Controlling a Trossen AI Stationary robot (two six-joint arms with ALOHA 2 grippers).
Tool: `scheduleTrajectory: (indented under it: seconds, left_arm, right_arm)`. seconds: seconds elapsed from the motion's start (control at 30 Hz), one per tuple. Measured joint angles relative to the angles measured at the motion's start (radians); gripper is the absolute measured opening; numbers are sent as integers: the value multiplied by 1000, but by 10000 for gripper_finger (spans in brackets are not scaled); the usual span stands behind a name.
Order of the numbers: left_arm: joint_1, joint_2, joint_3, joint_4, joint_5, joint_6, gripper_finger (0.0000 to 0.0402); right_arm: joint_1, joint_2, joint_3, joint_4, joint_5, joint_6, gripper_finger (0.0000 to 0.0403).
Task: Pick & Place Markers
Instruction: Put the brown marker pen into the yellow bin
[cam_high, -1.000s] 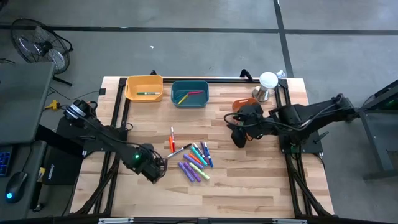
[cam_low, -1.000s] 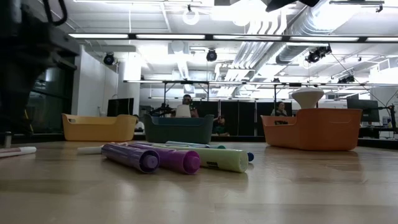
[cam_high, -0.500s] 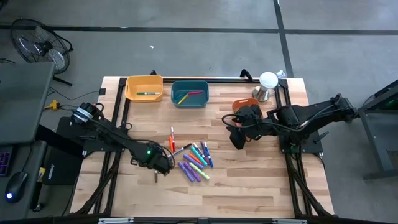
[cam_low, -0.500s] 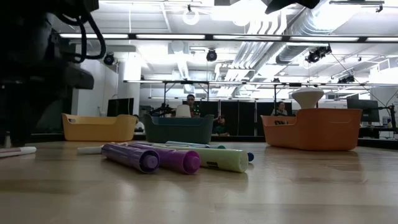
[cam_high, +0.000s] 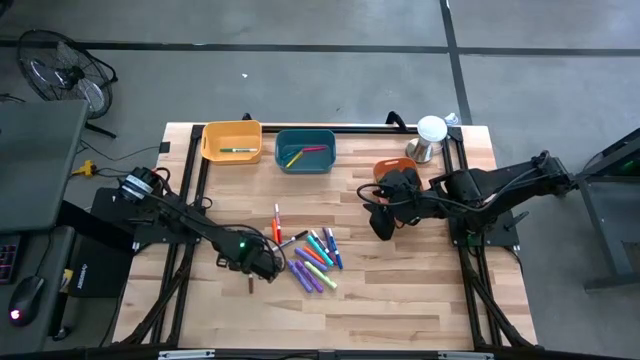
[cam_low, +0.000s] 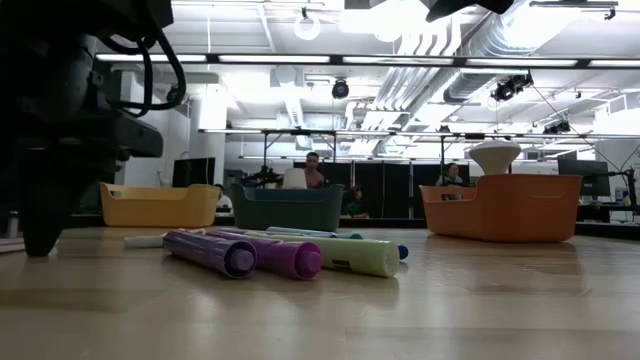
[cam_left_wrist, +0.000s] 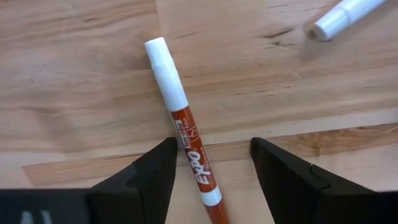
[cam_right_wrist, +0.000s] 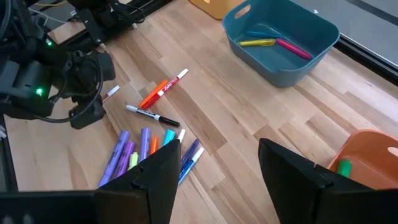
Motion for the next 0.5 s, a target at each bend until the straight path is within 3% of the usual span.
scheduleTrajectory:
  seconds: [0.5]
  left_arm:
    - [0, 3, -10, 24, 9, 59, 40]
  right_arm:
    - [0, 0, 0, -8, 0, -1, 206]
